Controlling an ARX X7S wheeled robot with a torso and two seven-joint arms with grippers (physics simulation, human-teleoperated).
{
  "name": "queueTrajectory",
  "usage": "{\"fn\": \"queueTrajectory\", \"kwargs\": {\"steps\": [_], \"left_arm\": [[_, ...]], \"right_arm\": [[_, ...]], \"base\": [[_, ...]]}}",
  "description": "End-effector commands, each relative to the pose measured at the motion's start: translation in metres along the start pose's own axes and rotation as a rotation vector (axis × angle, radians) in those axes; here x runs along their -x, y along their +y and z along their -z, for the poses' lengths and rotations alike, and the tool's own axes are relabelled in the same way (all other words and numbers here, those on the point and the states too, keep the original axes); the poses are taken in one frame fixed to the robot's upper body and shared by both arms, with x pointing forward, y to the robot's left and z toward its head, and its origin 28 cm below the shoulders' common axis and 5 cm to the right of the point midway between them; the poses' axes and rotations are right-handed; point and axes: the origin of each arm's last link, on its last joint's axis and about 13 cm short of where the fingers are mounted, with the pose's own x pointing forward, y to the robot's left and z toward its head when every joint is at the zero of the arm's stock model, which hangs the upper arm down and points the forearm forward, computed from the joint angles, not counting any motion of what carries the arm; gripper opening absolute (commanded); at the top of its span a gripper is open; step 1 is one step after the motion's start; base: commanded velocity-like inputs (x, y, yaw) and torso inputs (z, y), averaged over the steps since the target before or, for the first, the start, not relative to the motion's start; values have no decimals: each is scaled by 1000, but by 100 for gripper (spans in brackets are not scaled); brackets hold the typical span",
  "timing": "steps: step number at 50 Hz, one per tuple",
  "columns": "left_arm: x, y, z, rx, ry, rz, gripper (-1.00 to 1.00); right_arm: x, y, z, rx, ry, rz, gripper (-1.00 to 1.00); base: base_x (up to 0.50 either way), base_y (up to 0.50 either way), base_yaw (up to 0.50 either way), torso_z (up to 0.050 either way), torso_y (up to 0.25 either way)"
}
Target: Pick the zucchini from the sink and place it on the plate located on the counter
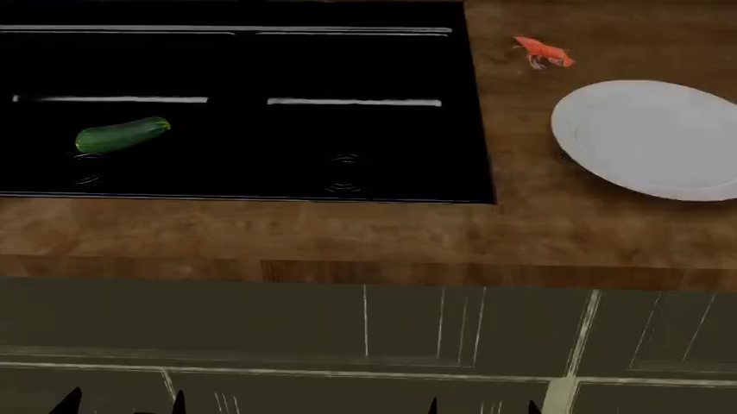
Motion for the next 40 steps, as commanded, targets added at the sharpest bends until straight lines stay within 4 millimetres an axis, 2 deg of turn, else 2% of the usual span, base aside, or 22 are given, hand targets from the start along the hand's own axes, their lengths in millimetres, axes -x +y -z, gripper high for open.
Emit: {"fn": "queueTrajectory", "kwargs": {"steps": [1,2,9,18,40], "left_arm": [[-1,0,1,0,0,0,100],[0,1,1,43,9,-2,100],[0,1,3,48,3,59,100],[6,-2,-9,29,-11,55,100],[10,-4,-14,64,10,83,100]], "right_arm": [[-1,0,2,0,0,0,100],[-2,0,2,-1,1,1,100],[-3,1,5,-11,9,-7,100],[-2,1,7,-32,16,-10,100],[-2,3,1,-56,3,-11,100]], "base": [[0,0,0,0,0],[0,0,0,0,0],[0,0,0,0,0],[0,0,0,50,20],[0,0,0,50,20]]}}
